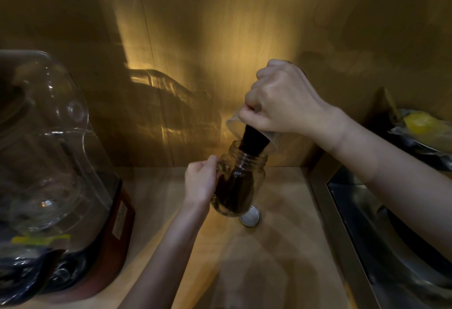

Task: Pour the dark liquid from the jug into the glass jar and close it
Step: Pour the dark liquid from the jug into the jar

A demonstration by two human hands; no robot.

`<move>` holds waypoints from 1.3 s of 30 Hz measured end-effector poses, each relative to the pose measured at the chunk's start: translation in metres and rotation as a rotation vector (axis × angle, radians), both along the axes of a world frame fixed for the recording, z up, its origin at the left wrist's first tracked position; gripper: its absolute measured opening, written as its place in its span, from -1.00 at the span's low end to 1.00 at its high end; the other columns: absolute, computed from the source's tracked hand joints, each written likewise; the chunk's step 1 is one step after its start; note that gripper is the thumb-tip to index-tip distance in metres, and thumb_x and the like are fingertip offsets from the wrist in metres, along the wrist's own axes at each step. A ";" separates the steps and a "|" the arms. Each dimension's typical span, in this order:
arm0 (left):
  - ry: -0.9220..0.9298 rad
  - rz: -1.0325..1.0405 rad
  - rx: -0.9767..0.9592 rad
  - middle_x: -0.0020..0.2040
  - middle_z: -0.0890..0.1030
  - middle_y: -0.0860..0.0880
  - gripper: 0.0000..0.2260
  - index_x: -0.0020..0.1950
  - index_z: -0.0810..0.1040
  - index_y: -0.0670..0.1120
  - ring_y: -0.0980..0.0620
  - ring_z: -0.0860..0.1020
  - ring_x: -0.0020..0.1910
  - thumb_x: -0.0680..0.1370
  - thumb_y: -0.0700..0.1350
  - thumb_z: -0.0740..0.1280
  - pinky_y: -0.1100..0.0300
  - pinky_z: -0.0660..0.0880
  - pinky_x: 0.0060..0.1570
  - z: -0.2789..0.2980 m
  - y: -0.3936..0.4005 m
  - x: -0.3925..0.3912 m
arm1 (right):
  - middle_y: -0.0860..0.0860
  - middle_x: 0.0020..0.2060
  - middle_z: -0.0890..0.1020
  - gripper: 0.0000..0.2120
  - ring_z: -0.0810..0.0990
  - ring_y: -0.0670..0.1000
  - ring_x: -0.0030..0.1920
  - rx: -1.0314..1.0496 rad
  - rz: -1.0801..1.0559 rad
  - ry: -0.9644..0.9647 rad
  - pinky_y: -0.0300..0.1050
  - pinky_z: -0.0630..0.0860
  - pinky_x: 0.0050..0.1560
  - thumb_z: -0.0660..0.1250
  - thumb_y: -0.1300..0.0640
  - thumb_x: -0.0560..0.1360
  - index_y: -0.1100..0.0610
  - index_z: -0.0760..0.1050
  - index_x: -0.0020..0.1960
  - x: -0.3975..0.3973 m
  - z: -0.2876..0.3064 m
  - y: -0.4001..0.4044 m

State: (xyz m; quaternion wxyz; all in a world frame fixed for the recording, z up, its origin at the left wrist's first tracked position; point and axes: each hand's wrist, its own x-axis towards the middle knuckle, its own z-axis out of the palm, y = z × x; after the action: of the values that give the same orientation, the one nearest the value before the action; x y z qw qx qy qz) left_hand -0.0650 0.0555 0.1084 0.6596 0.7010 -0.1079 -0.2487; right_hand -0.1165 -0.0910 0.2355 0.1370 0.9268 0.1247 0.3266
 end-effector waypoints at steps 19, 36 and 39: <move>0.022 0.031 0.004 -0.62 0.30 0.04 -0.59 -0.62 0.36 -0.04 0.01 0.29 -0.48 0.46 -0.10 0.25 0.12 0.25 -0.31 -0.001 -0.003 0.001 | 0.07 -0.71 0.43 -0.69 0.34 0.06 -0.60 -0.007 0.044 -0.003 -0.18 0.26 -0.35 0.25 0.21 0.33 0.19 0.43 -0.59 0.001 0.000 0.001; 0.024 0.034 0.004 -0.67 0.29 0.07 -0.51 -0.70 0.34 -0.05 0.03 0.28 -0.51 0.47 -0.11 0.24 0.13 0.25 -0.33 -0.006 -0.004 0.002 | 0.05 -0.71 0.41 -0.69 0.26 0.03 -0.59 -0.039 0.066 0.018 -0.19 0.18 -0.33 0.25 0.22 0.32 0.18 0.43 -0.60 0.001 -0.002 0.003; 0.015 0.041 0.014 -0.69 0.27 0.07 -0.50 -0.71 0.33 -0.06 0.05 0.25 -0.56 0.46 -0.11 0.24 0.14 0.21 -0.39 -0.007 -0.004 0.002 | 0.05 -0.72 0.39 -0.67 0.28 0.04 -0.60 -0.074 0.065 0.031 -0.18 0.17 -0.34 0.24 0.21 0.33 0.19 0.43 -0.61 0.002 -0.006 0.002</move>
State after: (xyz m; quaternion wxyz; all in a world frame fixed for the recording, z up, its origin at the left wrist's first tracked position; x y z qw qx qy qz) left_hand -0.0628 0.0511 0.1012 0.6603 0.7059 -0.0868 -0.2410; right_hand -0.1145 -0.0889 0.2298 0.1586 0.9216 0.1689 0.3114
